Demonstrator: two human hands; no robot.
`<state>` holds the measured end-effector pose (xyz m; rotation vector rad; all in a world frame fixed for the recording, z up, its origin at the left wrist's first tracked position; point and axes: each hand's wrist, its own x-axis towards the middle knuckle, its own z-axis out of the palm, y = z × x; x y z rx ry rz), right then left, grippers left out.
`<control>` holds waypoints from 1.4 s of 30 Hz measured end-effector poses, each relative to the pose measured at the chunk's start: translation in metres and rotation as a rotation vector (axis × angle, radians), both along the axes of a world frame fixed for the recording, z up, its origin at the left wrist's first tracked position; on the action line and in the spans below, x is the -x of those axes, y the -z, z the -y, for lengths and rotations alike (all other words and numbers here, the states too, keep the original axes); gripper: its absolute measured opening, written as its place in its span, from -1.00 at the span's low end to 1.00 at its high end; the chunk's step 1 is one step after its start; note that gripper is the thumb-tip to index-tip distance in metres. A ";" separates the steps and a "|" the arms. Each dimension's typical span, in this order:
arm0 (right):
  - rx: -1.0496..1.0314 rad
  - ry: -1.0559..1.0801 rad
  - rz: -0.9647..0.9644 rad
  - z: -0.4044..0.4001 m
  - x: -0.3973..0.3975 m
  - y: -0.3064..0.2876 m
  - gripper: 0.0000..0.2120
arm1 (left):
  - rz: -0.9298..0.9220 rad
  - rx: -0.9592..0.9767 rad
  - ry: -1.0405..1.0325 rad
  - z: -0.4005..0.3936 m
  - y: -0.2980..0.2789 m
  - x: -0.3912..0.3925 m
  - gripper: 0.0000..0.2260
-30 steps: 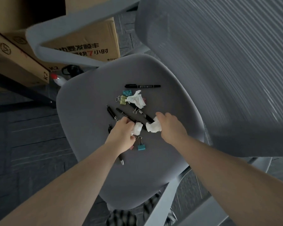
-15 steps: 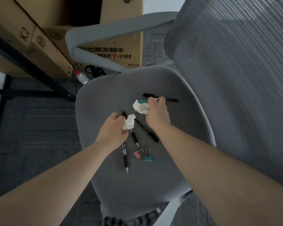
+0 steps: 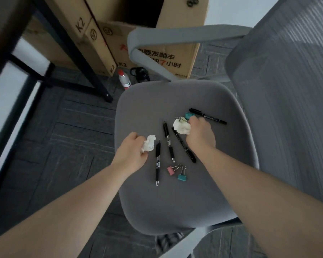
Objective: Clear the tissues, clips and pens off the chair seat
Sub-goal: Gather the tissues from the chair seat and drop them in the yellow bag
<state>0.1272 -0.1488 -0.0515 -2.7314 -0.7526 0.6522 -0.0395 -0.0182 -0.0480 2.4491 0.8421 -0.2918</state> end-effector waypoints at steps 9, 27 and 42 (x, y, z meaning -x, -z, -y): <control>0.019 -0.269 0.016 -0.005 0.062 -0.061 -0.74 | 0.005 -0.056 -0.068 -0.001 -0.064 0.068 -0.92; -0.014 -1.053 -0.046 -0.003 0.575 -0.149 -0.80 | -0.074 -0.076 -0.617 0.135 -0.127 0.629 -0.89; 0.162 -1.564 -0.153 -0.013 0.869 -0.072 -0.87 | -0.105 0.136 -1.163 0.210 -0.054 0.863 -0.80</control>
